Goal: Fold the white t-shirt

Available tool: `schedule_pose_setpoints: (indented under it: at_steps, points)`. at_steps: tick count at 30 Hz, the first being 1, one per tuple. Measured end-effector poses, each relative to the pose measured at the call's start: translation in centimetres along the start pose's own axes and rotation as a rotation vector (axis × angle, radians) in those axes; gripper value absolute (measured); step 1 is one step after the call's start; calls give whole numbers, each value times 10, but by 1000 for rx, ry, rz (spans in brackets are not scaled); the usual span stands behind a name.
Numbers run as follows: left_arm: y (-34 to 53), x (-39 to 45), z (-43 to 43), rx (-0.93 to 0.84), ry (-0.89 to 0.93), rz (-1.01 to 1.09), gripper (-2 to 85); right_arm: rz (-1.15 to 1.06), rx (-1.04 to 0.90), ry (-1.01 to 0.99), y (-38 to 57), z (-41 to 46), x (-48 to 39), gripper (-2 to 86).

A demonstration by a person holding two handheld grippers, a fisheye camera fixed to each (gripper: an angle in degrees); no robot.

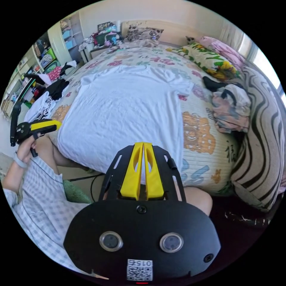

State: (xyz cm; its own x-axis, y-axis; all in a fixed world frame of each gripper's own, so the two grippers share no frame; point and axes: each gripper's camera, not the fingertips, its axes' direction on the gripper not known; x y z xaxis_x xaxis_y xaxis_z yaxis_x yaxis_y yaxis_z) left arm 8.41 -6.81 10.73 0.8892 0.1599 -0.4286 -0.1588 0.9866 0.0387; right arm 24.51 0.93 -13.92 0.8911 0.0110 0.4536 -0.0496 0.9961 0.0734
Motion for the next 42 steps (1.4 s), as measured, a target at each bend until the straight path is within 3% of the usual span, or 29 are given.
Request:
schedule_pose_setpoints:
  at_steps: [6, 16, 20, 23, 25, 31, 37, 42]
  points:
    - [-29, 56, 93, -120, -12, 53, -6, 32, -51, 121, -2, 21, -20, -6]
    - [-70, 100, 184, -133, -43, 89, -7, 82, -99, 190, 0, 12, -6, -7]
    - [-100, 104, 209, -202, 8, 99, -6, 106, -102, 79, -4, -10, 26, -8]
    - [-135, 108, 202, -43, 74, 103, -3, 200, 31, -1, -10, -46, 67, -5]
    - [-188, 117, 197, 98, 95, 169, 10, 243, 131, -8, -19, -66, 95, 1]
    - [-380, 155, 249, 191, 121, 307, 76, 358, 238, 59, -74, -70, 196, 61]
    - [-546, 220, 347, 140, 161, 404, 72, 479, 215, -21, -130, -49, 282, 71]
    - [-631, 257, 436, 48, 184, 405, 78, 509, 154, -107, -160, -25, 324, 77]
